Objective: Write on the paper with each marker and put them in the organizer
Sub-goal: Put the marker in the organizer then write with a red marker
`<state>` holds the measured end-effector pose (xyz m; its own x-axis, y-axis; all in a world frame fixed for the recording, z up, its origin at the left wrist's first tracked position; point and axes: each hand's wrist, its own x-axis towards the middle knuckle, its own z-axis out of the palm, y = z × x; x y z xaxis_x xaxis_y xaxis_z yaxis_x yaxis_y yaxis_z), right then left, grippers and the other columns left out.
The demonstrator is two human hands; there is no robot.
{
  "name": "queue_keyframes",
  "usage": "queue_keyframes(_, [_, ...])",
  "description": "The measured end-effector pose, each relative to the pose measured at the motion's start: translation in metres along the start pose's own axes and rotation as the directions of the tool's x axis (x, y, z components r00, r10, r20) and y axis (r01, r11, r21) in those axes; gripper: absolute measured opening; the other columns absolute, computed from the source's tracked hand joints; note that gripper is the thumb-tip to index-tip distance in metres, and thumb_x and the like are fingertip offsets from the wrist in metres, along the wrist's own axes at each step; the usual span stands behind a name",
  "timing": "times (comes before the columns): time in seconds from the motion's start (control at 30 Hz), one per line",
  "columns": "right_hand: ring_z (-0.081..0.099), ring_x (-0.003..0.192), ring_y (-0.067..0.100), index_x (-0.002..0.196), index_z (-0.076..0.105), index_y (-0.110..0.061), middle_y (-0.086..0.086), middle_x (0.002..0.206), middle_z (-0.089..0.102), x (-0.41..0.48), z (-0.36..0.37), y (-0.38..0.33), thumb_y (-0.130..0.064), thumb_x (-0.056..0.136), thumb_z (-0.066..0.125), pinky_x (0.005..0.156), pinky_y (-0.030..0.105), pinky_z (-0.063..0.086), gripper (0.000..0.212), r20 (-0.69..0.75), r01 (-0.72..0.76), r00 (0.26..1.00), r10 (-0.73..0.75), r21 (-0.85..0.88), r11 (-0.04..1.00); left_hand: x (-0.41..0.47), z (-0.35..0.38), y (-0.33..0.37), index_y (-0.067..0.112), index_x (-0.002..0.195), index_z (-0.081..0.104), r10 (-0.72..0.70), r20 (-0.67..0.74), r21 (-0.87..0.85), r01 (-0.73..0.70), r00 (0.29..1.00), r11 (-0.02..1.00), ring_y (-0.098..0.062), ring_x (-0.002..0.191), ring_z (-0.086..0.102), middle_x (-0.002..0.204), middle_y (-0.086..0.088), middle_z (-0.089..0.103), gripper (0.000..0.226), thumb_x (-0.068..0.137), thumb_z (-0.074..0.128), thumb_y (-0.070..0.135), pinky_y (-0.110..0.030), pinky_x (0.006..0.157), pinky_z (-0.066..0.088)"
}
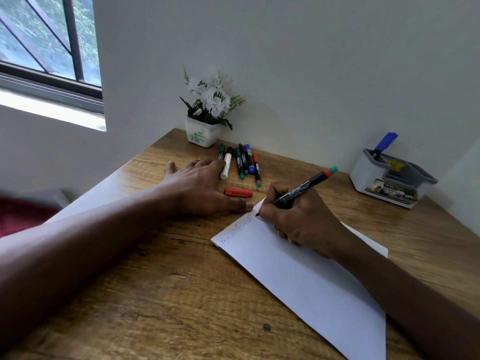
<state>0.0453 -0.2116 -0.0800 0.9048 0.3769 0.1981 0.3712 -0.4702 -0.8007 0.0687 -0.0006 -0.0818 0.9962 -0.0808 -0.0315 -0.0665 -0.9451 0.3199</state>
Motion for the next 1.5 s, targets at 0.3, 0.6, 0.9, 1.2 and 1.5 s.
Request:
queue_keyframes(0.3, [0.047,0.038,0.009,0.076,0.063,-0.003,-0.001,0.048,0.055,0.0010,0.0010,0.0022,-0.008,0.088,0.072,0.037,0.018,0.038,0.015,-0.046,-0.006,0.999,0.006,-0.020,1.000,0.0005,0.0011,0.0006,0.029,0.163,0.018,-0.006,-0.008,-0.004,0.006,1.000,1.000,-0.023,0.158,0.020,0.172,-0.001,0.020,0.118,0.070,0.055,0.093,-0.067,0.125,0.004])
queue_keyframes(0.6, [0.052,0.044,0.006,0.079,0.070,-0.002,-0.003,0.051,0.059,0.0030,0.0014,0.0085,-0.007,0.085,0.072,0.046,0.018,0.042,0.008,-0.137,-0.006,0.990,0.008,0.013,1.000,0.0015,0.0009,0.0003,0.029,0.163,0.019,-0.006,-0.003,0.005,0.006,1.000,1.000,-0.024,0.157,0.022,0.172,-0.001,0.022,0.119,0.069,0.055,0.093,-0.066,0.125,0.006])
queue_keyframes(0.9, [0.049,0.044,0.006,0.082,0.068,-0.002,-0.005,0.052,0.057,0.0049,-0.0027,0.0053,-0.011,0.087,0.072,0.044,0.018,0.040,0.011,0.006,0.009,1.000,-0.009,-0.020,1.000,0.0003,0.0010,-0.0004,0.028,0.163,0.018,0.000,0.000,0.005,0.000,1.000,1.000,-0.024,0.158,0.021,0.172,-0.002,0.022,0.119,0.071,0.056,0.092,-0.066,0.125,0.006])
queue_keyframes(1.2, [0.050,0.045,0.007,0.079,0.068,-0.003,-0.005,0.053,0.059,0.0049,-0.0035,0.0083,-0.009,0.087,0.071,0.046,0.020,0.043,0.010,-0.029,0.000,1.000,-0.001,-0.021,1.000,0.0000,-0.0001,0.0004,0.028,0.164,0.017,-0.009,0.015,0.010,0.008,1.000,1.000,-0.024,0.158,0.019,0.173,-0.002,0.019,0.118,0.071,0.055,0.091,-0.065,0.126,0.006])
queue_keyframes(1.5, [0.054,0.049,0.003,0.076,0.069,-0.012,-0.006,0.057,0.062,0.0057,-0.0015,0.0082,-0.012,0.086,0.074,0.049,0.018,0.043,0.011,-0.064,0.006,0.998,-0.012,-0.098,0.995,0.0026,0.0009,-0.0006,0.029,0.164,0.017,-0.007,0.014,0.017,0.007,1.000,1.000,-0.025,0.158,0.020,0.173,-0.002,0.020,0.120,0.069,0.055,0.093,-0.066,0.126,0.006])
